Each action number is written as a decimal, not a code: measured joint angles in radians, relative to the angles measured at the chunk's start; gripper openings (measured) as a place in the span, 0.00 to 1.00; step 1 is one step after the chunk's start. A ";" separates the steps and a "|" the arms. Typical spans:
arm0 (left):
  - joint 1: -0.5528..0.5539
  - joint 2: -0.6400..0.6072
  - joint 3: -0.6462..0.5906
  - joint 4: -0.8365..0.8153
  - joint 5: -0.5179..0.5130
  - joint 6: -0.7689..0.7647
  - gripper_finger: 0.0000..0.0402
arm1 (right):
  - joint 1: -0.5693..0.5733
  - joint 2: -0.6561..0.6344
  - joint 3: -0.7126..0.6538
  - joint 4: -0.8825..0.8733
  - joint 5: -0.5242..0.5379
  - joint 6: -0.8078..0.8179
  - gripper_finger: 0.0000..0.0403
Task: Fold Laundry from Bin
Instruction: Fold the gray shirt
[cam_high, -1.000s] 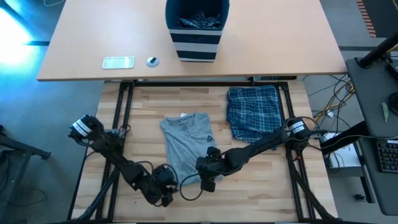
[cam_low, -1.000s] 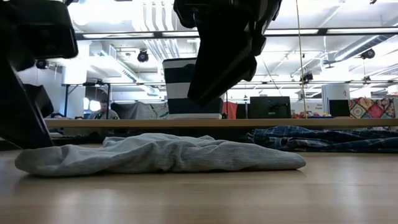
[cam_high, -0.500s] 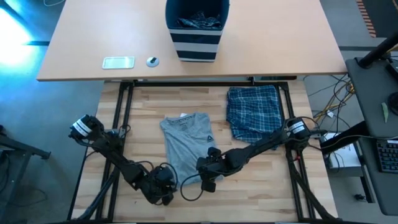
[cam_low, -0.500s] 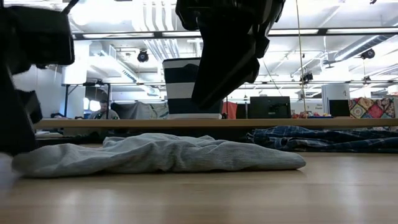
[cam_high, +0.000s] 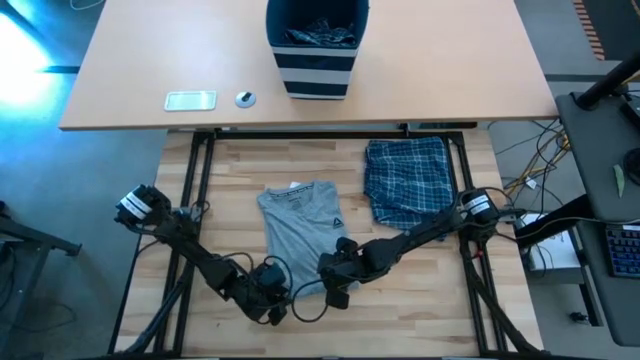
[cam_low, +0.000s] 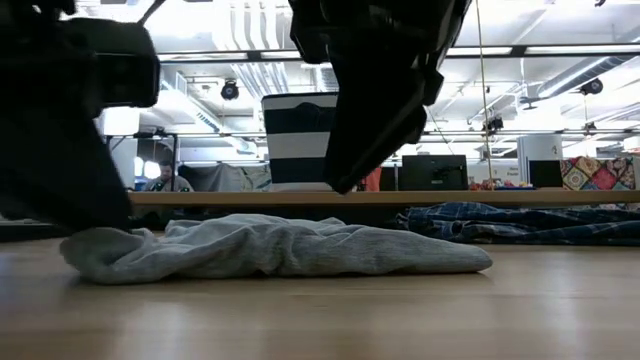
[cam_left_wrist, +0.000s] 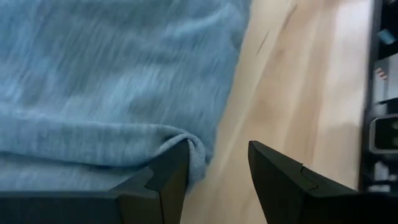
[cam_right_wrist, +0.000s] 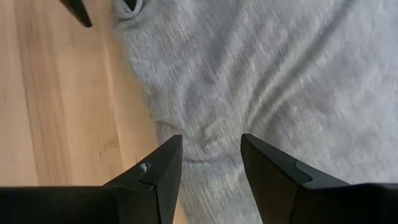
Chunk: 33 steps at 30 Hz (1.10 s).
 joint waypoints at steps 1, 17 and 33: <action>0.004 0.000 0.001 0.001 0.006 0.001 0.38 | 0.000 0.000 -0.003 0.000 -0.007 0.009 0.40; 0.011 -0.010 0.012 -0.124 0.086 -0.072 0.04 | -0.001 0.000 -0.021 -0.024 -0.013 0.000 0.40; -0.195 0.014 0.032 -0.220 -0.038 -0.432 0.00 | -0.010 0.092 -0.032 -0.096 -0.121 0.007 0.40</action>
